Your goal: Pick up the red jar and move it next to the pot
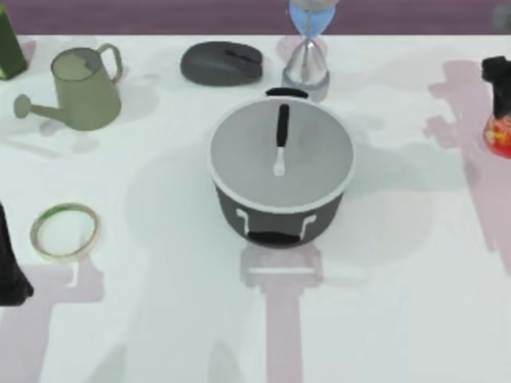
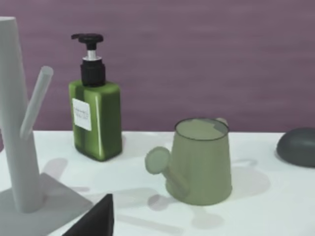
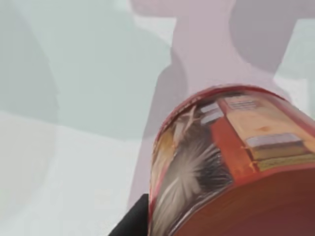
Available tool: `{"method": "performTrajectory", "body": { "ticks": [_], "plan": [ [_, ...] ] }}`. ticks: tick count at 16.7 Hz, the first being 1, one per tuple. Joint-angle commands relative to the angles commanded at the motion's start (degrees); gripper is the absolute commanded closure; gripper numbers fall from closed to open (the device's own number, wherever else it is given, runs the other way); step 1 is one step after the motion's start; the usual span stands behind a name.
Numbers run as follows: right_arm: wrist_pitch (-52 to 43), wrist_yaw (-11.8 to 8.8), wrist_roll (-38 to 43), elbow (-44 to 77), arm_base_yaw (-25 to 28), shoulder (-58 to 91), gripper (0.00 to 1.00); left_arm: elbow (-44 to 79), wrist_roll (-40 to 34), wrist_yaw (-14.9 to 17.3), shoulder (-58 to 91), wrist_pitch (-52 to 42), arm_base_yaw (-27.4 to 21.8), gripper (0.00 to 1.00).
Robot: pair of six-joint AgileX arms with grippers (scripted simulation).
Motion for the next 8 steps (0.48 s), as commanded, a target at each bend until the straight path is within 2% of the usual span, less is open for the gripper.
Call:
{"method": "performTrajectory", "body": {
  "ticks": [4,8],
  "plan": [
    [-1.29,0.01,-0.09,-9.38,0.26,-10.55,1.00,0.00,0.00,0.00,0.00,0.00,0.00,0.00],
    [-1.69,0.01,-0.14,-11.37,0.35,-12.56,1.00,0.00,0.00,0.00,0.00,0.00,0.00,0.00]
  ]
}}
